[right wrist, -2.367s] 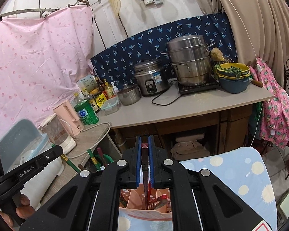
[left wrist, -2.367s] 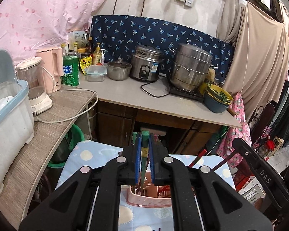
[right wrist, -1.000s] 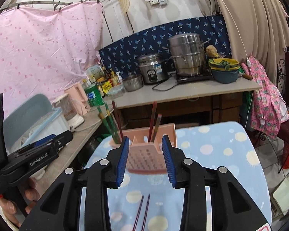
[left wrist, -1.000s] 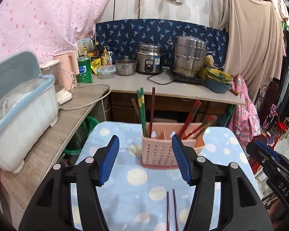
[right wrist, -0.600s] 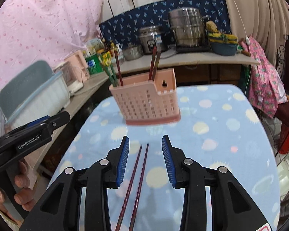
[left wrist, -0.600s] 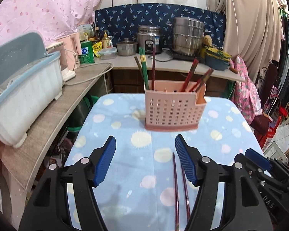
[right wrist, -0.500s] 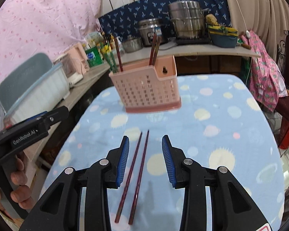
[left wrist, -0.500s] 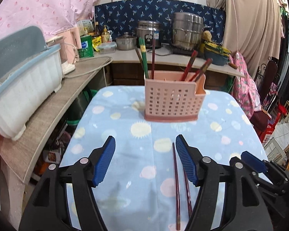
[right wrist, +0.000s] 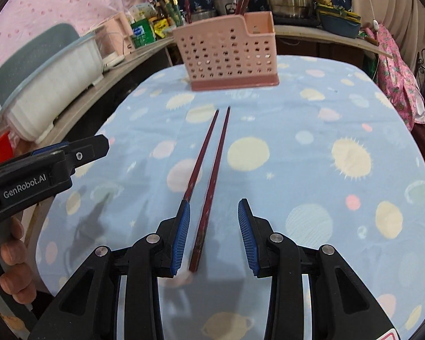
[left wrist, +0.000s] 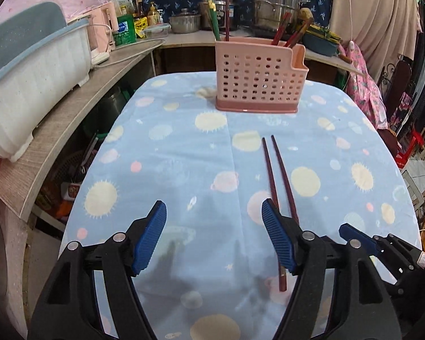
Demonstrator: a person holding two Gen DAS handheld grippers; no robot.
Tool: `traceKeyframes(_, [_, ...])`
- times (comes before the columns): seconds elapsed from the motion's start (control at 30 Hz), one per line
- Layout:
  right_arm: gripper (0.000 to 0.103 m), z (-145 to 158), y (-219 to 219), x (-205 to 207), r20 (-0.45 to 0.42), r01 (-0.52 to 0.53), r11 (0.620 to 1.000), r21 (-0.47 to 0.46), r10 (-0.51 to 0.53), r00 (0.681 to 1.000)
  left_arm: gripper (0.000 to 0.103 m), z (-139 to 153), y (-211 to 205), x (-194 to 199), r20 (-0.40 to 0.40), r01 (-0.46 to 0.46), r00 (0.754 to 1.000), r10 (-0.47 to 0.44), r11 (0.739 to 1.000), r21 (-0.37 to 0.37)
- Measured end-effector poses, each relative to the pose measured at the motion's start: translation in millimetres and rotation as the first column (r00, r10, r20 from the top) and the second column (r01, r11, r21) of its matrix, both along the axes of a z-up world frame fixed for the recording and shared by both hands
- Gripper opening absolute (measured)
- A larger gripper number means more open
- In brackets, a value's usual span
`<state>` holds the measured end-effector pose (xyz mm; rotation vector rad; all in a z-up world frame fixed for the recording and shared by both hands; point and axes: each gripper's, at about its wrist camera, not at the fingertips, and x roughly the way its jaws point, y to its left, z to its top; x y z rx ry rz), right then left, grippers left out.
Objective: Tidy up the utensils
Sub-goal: 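Move both open tools back down to the last two chopsticks, then grasp a dark red chopstick with the right tool while the left grasps the other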
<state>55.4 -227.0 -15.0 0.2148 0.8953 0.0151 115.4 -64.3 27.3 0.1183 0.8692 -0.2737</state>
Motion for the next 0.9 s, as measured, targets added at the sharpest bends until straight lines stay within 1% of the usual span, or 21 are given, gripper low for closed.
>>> traceKeyframes(0.2, [0.035, -14.8, 15.4, -0.6, -0.041, -0.033, 0.999, -0.008, 0.033, 0.999, 0.069, -10.9, 4.4, -3.6, -0.025, -0.005, 1.0, 0.006, 1.0, 0.015])
traceKeyframes(0.27, [0.032, -19.4, 19.1, 0.3, -0.052, -0.04, 0.999, -0.01, 0.039, 0.998, 0.069, -13.4, 4.3, -3.7, -0.032, -0.005, 0.999, 0.006, 1.0, 0.021])
traceKeyframes(0.3, [0.03, -22.1, 20.4, 0.7, -0.058, -0.042, 0.999, -0.012, 0.041, 0.997, 0.069, -14.7, 4.3, -3.7, -0.035, -0.005, 0.999, 0.006, 1.0, 0.023])
traceKeyframes(0.33, [0.025, -25.0, 21.0, 1.0, -0.065, -0.043, 0.999, -0.014, 0.042, 0.997, 0.069, -15.6, 4.2, -3.8, -0.037, -0.006, 0.999, 0.007, 1.0, 0.024])
traceKeyframes(0.4, [0.019, -28.3, 20.5, 0.0, -0.074, -0.042, 0.999, -0.015, 0.04, 0.996, 0.07, -18.1, 4.3, -4.0, -0.043, -0.006, 0.999, 0.007, 1.0, 0.025])
traceKeyframes(0.43, [0.014, -30.0, 19.8, -0.4, -0.077, -0.038, 0.999, -0.016, 0.036, 0.996, 0.07, -19.0, 3.4, -3.7, -0.046, -0.005, 0.999, 0.006, 1.0, 0.026])
traceKeyframes(0.5, [0.008, -33.9, 16.9, -1.4, -0.079, -0.029, 0.999, -0.015, 0.027, 0.996, 0.07, -21.5, 3.1, -4.4, -0.052, -0.002, 0.999, 0.003, 1.0, 0.025])
traceKeyframes(0.77, [0.006, -33.9, -0.4, -8.2, -0.074, 0.023, 1.0, -0.016, -0.024, 0.997, 0.071, -30.1, -7.6, -10.3, -0.075, 0.032, 0.997, -0.03, 0.999, 0.029])
traceKeyframes(0.9, [0.006, -33.8, -11.7, -16.5, -0.074, 0.058, 0.998, -0.018, -0.059, 0.996, 0.074, -35.8, -15.0, -14.9, -0.089, 0.054, 0.995, -0.051, 0.998, 0.03])
